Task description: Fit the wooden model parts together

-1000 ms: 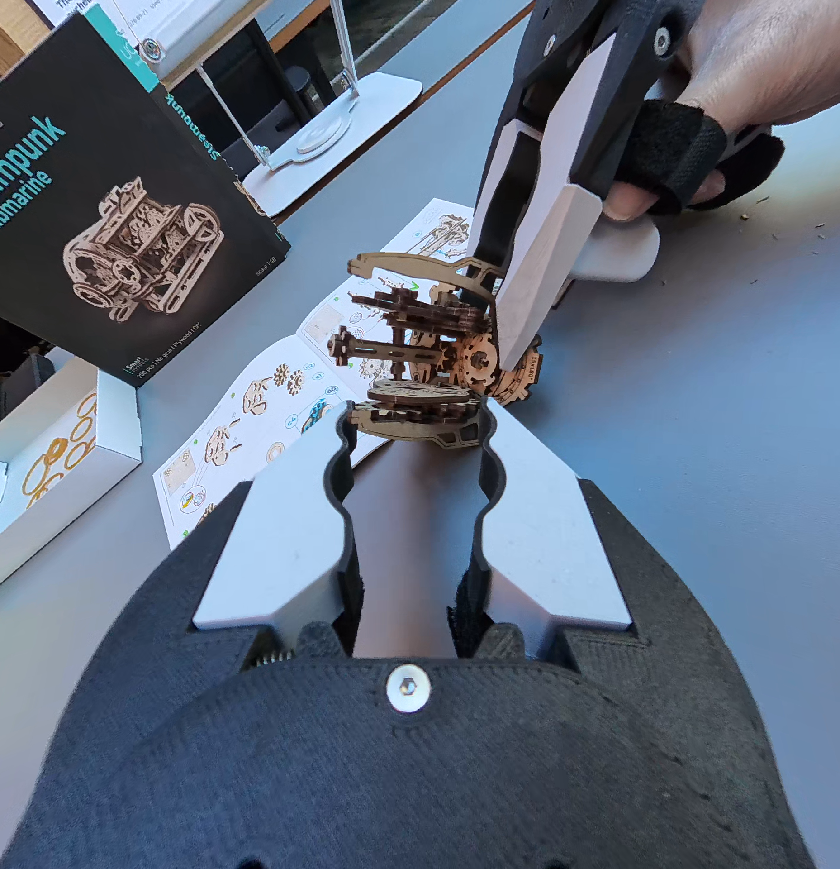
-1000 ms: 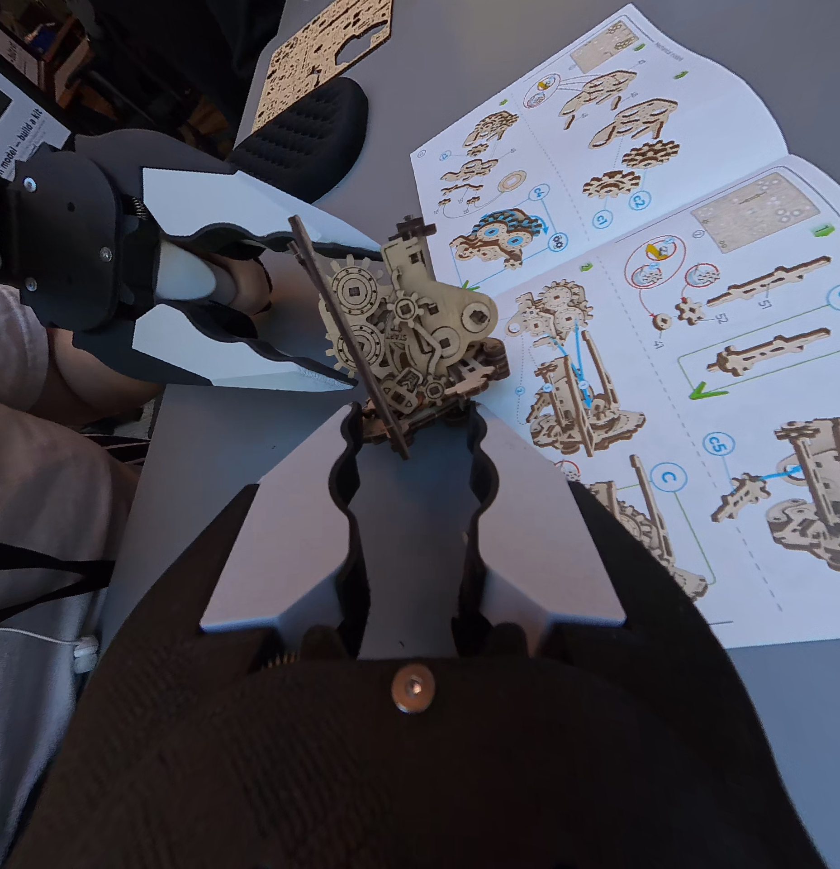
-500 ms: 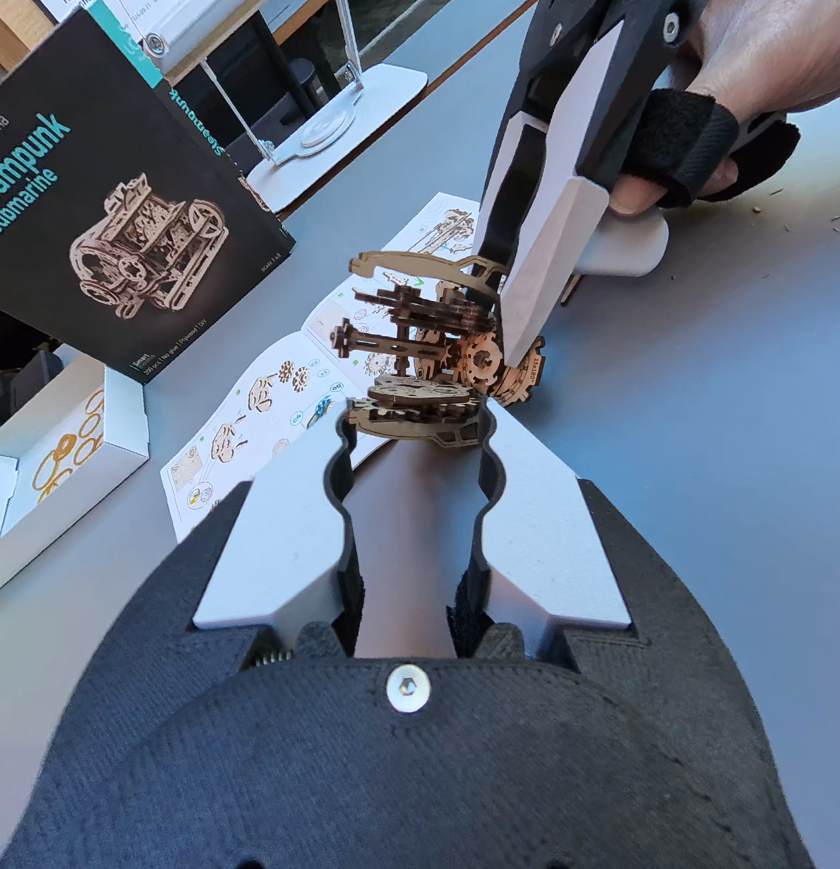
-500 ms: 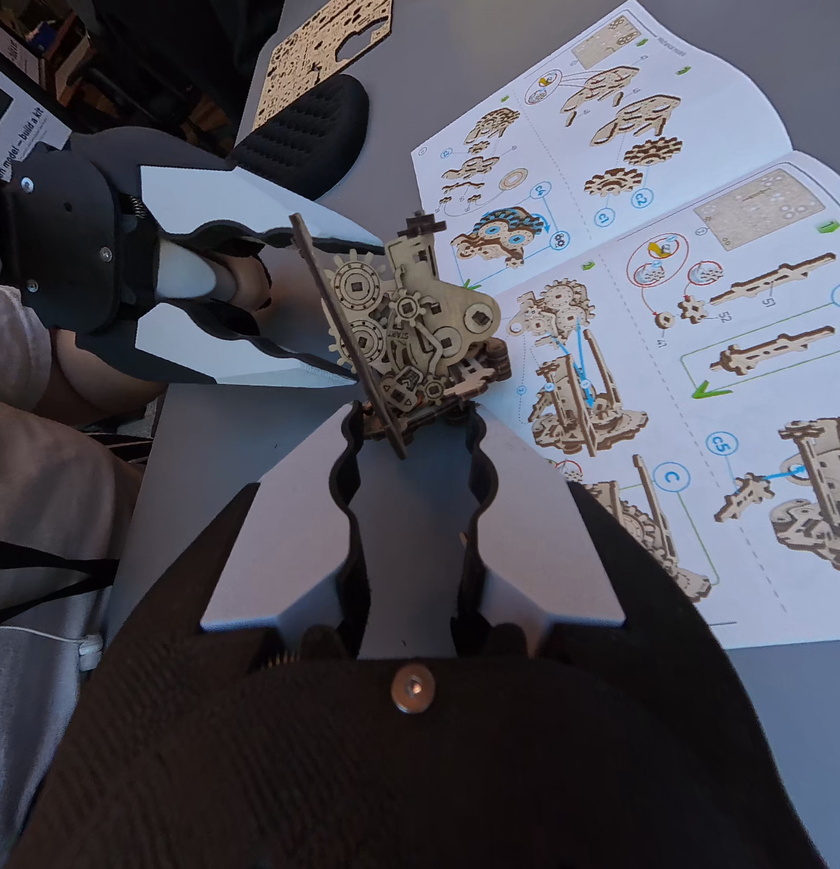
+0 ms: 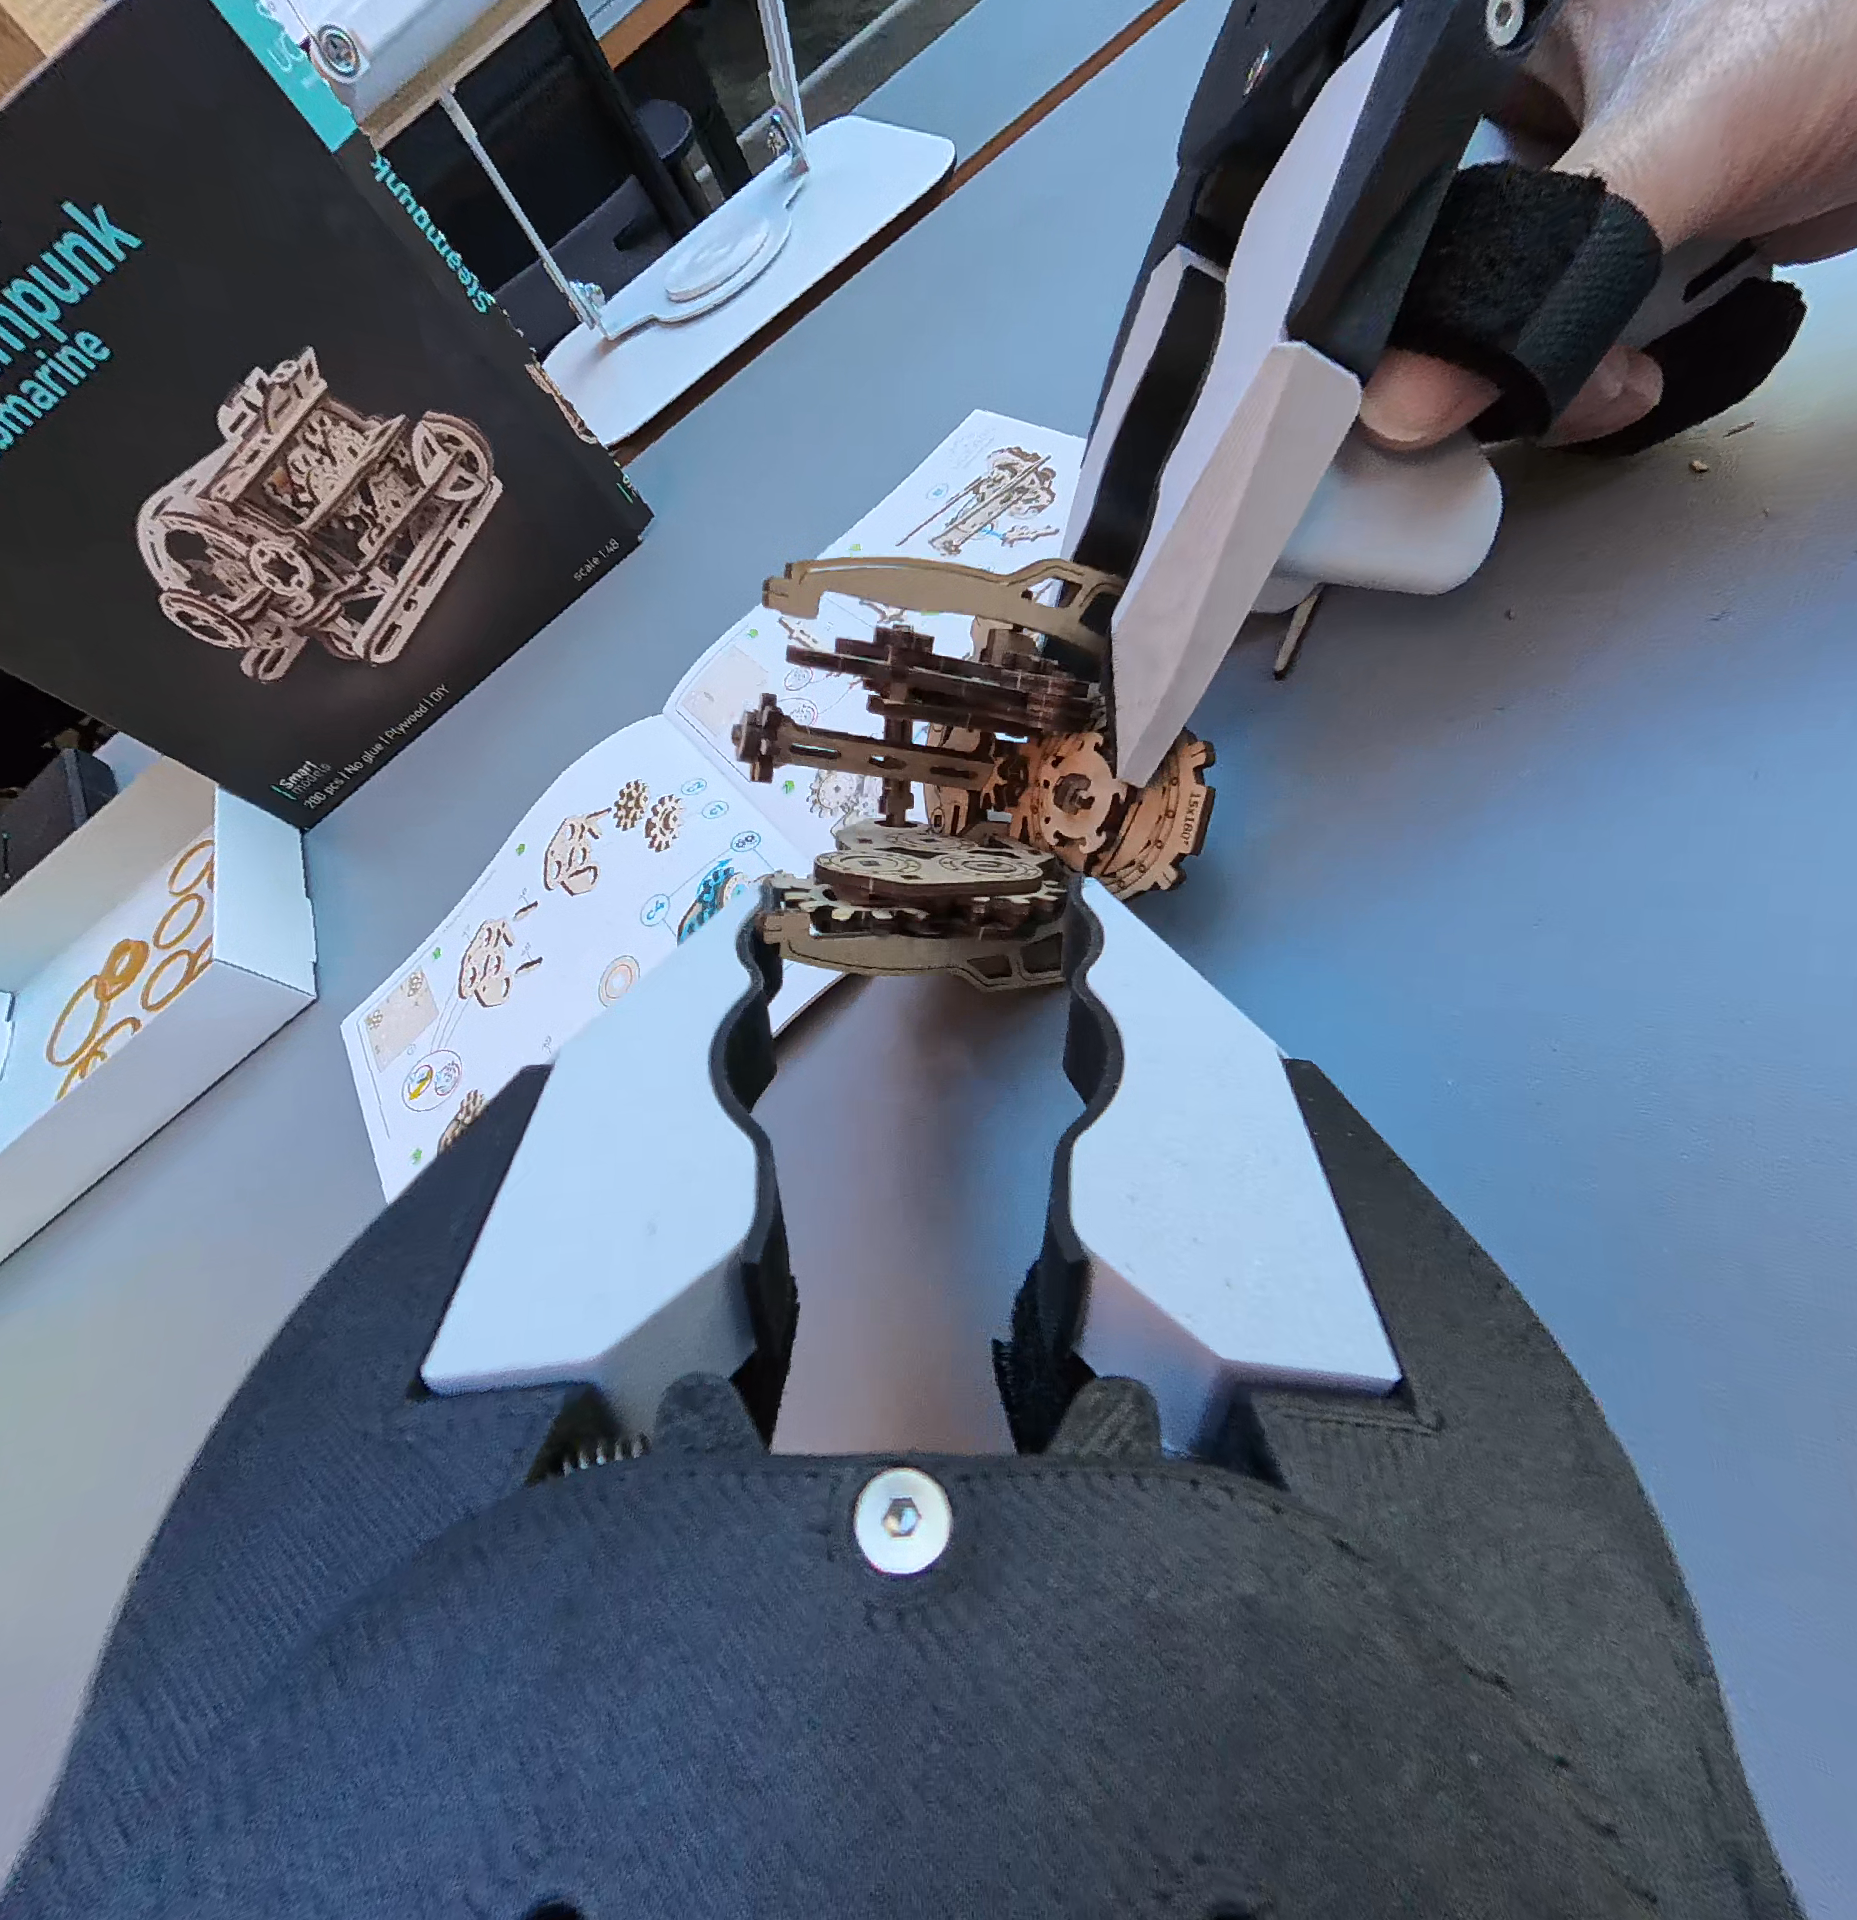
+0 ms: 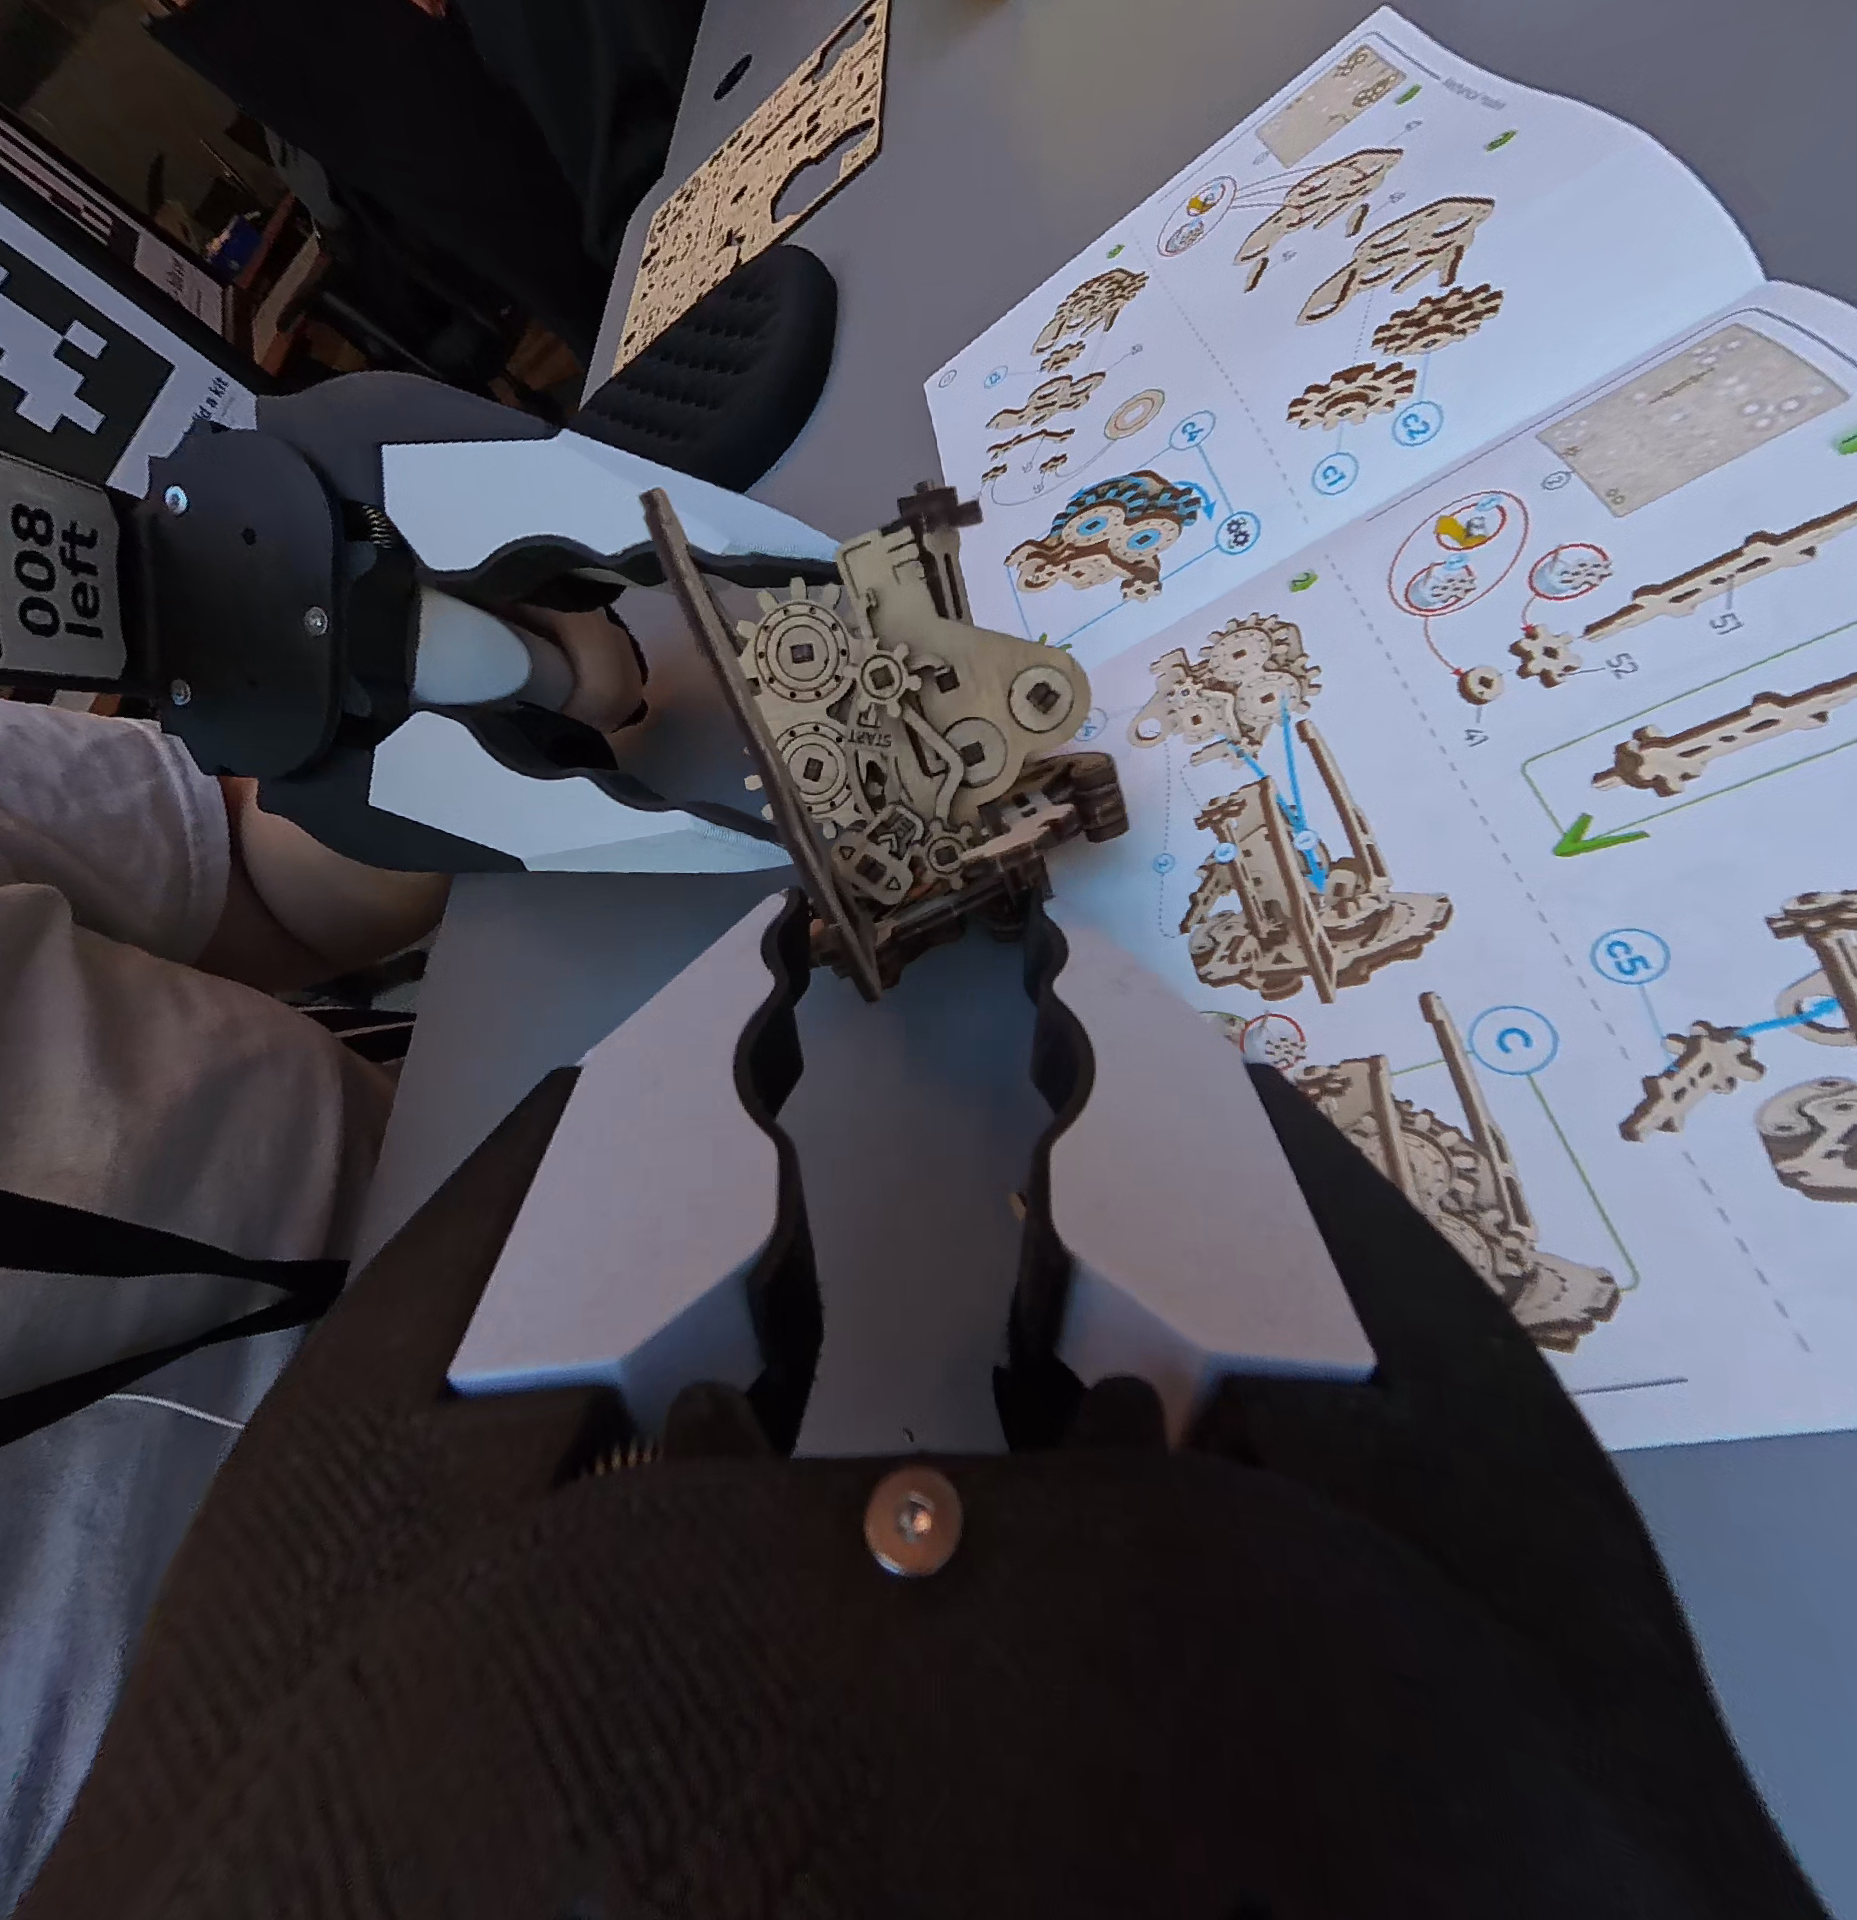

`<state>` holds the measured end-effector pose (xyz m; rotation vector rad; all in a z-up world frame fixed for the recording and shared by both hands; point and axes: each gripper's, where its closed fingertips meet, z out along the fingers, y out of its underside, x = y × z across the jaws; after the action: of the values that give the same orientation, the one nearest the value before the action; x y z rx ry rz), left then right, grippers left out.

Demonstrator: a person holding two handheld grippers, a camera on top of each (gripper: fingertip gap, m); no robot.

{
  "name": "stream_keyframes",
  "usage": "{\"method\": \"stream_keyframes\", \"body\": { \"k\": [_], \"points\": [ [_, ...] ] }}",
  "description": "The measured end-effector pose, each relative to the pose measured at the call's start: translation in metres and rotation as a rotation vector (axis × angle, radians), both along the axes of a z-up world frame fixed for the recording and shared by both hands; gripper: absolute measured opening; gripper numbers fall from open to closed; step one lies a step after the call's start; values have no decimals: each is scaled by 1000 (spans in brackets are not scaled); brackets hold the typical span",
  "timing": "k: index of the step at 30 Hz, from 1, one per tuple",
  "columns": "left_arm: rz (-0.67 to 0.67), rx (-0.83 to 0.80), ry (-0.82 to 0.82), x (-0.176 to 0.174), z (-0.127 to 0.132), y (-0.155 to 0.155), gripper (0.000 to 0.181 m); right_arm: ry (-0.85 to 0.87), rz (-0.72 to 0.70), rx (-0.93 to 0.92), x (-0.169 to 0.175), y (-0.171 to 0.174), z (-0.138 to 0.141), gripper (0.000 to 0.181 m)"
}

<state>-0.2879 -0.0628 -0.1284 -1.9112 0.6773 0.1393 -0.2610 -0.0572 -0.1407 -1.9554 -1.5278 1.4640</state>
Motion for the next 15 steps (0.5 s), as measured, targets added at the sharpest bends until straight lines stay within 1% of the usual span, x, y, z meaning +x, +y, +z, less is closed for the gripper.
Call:
{"method": "stream_keyframes", "body": {
  "k": [3, 8, 10, 12, 15],
  "points": [
    [-6, -3, -20, 2, 0, -2, 56, -10, 5, -7, -1, -3, -1, 40],
    [-12, 8, -41, 4, 4, -4, 55, -16, 8, -4, -1, -5, -1, 40],
    [-14, 9, -54, 4, 6, -5, 53, -19, 7, -6, -1, -6, -1, 40],
    [-6, 15, -56, 1, 7, -4, 46, -21, 11, -4, -1, -7, -1, 40],
    [-5, 14, -55, 1, 7, -4, 46, -25, 9, -1, -1, -7, -1, 40]
  ]
}}
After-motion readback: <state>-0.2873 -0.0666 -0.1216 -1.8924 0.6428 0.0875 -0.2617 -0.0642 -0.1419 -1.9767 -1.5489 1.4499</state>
